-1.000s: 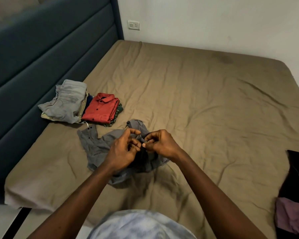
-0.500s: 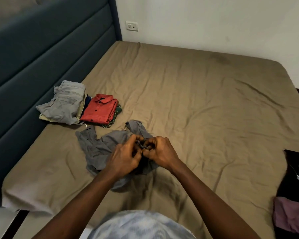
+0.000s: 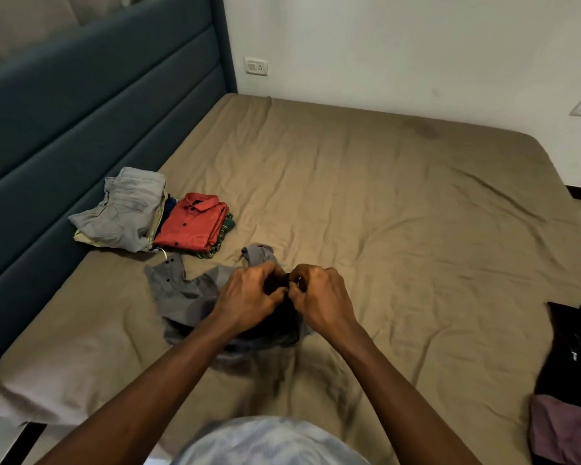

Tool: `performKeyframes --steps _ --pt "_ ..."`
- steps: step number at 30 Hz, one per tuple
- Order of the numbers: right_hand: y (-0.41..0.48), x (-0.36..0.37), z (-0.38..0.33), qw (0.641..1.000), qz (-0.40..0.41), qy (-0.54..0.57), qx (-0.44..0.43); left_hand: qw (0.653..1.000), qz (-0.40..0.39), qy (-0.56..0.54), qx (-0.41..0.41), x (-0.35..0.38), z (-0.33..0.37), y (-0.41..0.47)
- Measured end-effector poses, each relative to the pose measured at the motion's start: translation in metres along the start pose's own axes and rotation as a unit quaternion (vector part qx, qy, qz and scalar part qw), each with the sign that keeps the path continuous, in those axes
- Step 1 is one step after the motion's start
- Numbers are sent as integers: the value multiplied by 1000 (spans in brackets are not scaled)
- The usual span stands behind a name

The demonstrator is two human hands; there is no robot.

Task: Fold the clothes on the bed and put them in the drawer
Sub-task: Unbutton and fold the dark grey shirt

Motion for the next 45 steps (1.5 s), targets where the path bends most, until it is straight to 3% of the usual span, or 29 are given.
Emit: performKeyframes --steps 4,6,9,13,18,23,26,33,38,45 --pt "5 -2 23 978 -65 139 140 997 22 28 62 2 8 -7" --pt "3 -3 26 966 -82 189 156 995 33 34 85 -1 12 -8" --pt "2 -11 12 988 -54 125 75 997 23 -11 72 -10 13 -5" --pt "0 -26 -15 998 43 24 -36 994 30 -106 14 -19 6 1" --pt "7 -40 -34 987 138 44 -76 977 33 -210 -31 -30 5 16" --pt "14 -54 -49 976 154 86 -131 955 20 -297 -13 -45 10 28" --pt "21 -57 -56 975 89 100 -180 942 7 -337 3 -54 11 32" --pt "33 -64 -56 979 -32 125 -159 946 0 -325 21 -62 8 38" --pt "32 -75 -61 979 45 151 -130 950 24 -311 31 -64 18 33" --pt "32 -84 -85 972 144 82 -169 959 62 -268 76 -87 35 32"
Point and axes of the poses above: each hand's wrist, its own y-axis towards the middle knuckle, its own x-axis out of the palm, z = x × y, the point moved 8 cm from there along y, towards the middle knuckle, and after that the axes turned 14 degrees about y, right-handed, at the moved point
